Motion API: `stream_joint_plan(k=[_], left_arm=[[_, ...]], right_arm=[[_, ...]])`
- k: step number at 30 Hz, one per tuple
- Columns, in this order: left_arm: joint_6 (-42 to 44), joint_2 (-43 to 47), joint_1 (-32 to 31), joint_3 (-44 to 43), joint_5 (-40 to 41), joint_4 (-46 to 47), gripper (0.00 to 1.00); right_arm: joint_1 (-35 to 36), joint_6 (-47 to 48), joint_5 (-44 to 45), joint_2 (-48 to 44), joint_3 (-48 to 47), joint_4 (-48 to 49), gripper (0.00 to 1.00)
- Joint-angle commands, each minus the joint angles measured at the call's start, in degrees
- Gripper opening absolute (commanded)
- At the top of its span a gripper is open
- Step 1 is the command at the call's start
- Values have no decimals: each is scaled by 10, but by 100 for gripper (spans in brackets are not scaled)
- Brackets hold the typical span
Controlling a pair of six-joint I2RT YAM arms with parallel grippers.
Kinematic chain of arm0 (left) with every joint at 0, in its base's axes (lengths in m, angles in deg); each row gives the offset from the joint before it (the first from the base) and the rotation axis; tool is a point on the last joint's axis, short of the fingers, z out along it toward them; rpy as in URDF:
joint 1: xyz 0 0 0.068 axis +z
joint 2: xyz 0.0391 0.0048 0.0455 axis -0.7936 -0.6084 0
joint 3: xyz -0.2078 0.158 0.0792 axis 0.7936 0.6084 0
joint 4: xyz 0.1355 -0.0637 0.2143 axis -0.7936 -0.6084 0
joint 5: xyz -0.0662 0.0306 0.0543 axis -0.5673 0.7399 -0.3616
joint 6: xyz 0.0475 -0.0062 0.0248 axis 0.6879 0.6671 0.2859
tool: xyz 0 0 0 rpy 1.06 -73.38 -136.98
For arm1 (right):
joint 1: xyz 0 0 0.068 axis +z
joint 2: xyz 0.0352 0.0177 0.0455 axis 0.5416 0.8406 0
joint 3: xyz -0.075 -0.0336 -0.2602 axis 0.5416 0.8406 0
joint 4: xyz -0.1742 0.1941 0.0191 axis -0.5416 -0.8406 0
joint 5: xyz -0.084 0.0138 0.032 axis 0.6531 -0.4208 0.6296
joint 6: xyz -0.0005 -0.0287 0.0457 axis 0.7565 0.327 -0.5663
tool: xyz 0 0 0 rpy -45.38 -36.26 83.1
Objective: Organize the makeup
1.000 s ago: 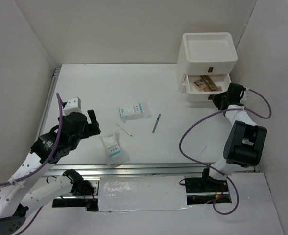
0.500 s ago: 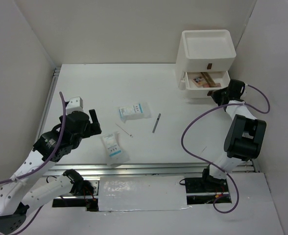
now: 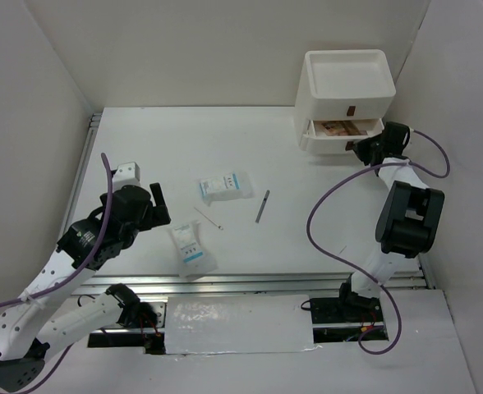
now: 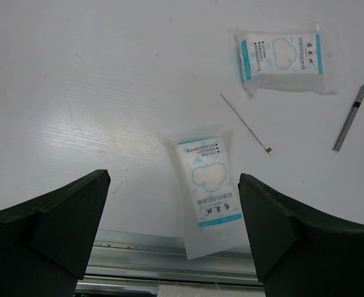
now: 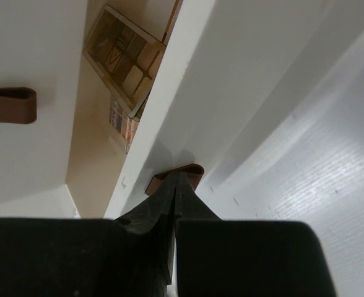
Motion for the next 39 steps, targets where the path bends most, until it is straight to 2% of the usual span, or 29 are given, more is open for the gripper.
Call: stream_joint_plan(k=[1, 10, 21, 29, 32, 33, 35, 36, 39], left_arm=[[8, 3, 3, -4, 11, 9, 99], [7, 0, 3, -4, 15, 8, 99], [10, -3, 7, -4, 13, 11, 99], [17, -7, 12, -4, 3, 17, 99], [19, -7, 14, -3, 0, 18, 99], [19, -7, 14, -3, 0, 18, 99], [20, -6, 14, -3, -2, 18, 99], [21, -5, 14, -3, -3, 19, 99], [22, -3, 18, -2, -6, 20, 99]], right_arm=[[5, -1, -18, 27, -62, 40, 0], [12, -10, -27, 88, -133, 48, 0], [19, -32, -76, 153, -149, 159, 1], [20, -20, -96, 167, -149, 187, 5], [18, -26, -98, 151, -116, 210, 14], [17, -30, -98, 147, -98, 214, 28], [15, -39, -98, 134, -78, 214, 40], [14, -55, -94, 130, -57, 209, 54], [13, -86, -95, 115, 5, 247, 61]])
